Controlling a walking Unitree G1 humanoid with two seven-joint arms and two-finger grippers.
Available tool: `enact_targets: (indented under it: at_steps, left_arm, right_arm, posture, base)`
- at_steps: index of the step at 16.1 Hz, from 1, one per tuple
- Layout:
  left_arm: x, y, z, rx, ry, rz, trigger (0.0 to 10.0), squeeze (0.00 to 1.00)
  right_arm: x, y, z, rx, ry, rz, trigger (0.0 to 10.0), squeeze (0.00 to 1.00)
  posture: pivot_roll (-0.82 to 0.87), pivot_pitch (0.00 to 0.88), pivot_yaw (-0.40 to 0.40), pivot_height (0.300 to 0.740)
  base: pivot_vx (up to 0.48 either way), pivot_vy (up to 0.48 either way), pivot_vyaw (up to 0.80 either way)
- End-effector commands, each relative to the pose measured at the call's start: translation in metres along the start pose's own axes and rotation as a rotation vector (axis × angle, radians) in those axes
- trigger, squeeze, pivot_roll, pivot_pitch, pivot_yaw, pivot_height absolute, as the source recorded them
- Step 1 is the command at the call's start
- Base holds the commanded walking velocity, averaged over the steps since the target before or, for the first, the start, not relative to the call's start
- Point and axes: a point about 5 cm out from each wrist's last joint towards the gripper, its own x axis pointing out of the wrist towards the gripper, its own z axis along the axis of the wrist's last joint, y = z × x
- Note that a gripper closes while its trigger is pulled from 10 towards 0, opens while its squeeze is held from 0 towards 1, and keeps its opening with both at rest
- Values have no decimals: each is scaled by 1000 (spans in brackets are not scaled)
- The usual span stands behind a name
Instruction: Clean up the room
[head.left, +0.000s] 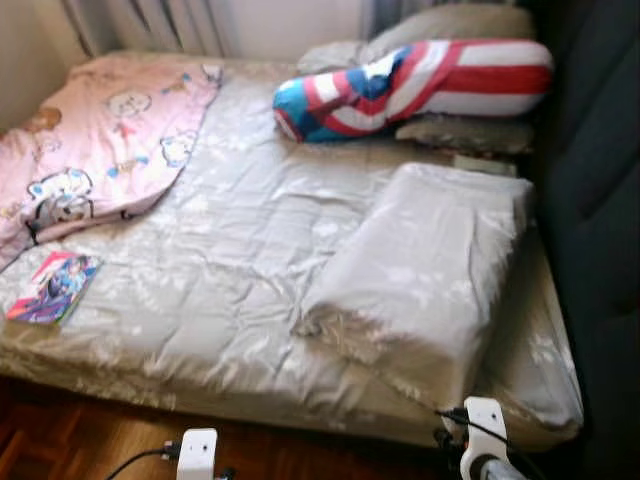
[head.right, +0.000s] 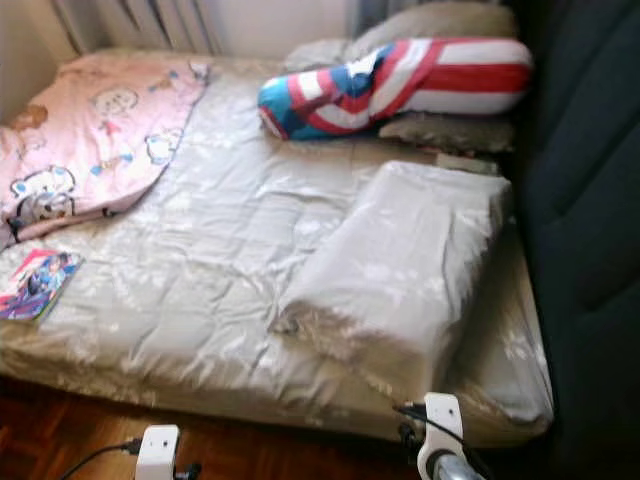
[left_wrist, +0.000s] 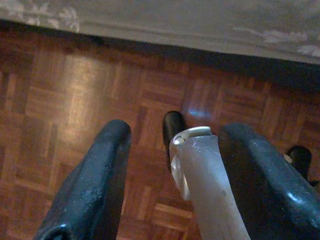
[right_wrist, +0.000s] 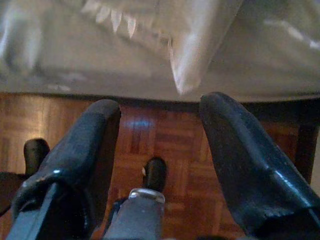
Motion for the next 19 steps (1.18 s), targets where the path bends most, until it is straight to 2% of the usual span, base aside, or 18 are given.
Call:
enact_targets:
  at_steps: [1, 6, 10, 12, 16, 19]
  left_arm:
    - [-1, -3, -5, 6, 21, -10, 10000, 0]
    - [-1, -2, -4, 5, 6, -14, 10000, 0]
    - [-1, 2, 0, 33, -25, -27, 10000, 0]
    - [0, 2, 5, 21, -49, -31, 10000, 0]
    - [5, -11, 37, -6, -174, -68, 10000, 0]
    - [8, -27, 71, -26, -288, -127, 10000, 0]
  right_arm:
    - [-4, -8, -13, 13, 34, -22, 10000, 0]
    - [-4, -8, -12, 27, 23, -28, 10000, 0]
    - [-4, -6, -10, 46, -16, -4, 10000, 0]
    - [-4, -4, -8, 57, -47, 17, 10000, 0]
    - [-5, -2, -3, 81, -121, 38, 10000, 0]
    - [-6, -2, -1, 80, -144, 61, 10000, 0]
  posture:
    - [23, 126, -32, 740]
    - [22, 129, -32, 740]
    - [25, 133, -26, 740]
    - [24, 135, -24, 740]
    - [28, 139, -26, 740]
    - [24, 143, -31, 740]
  base:
    - [0, 0, 0]
    - [0, 0, 0]
    - [0, 0, 0]
    - [0, 0, 0]
    - [0, 0, 0]
    - [0, 0, 0]
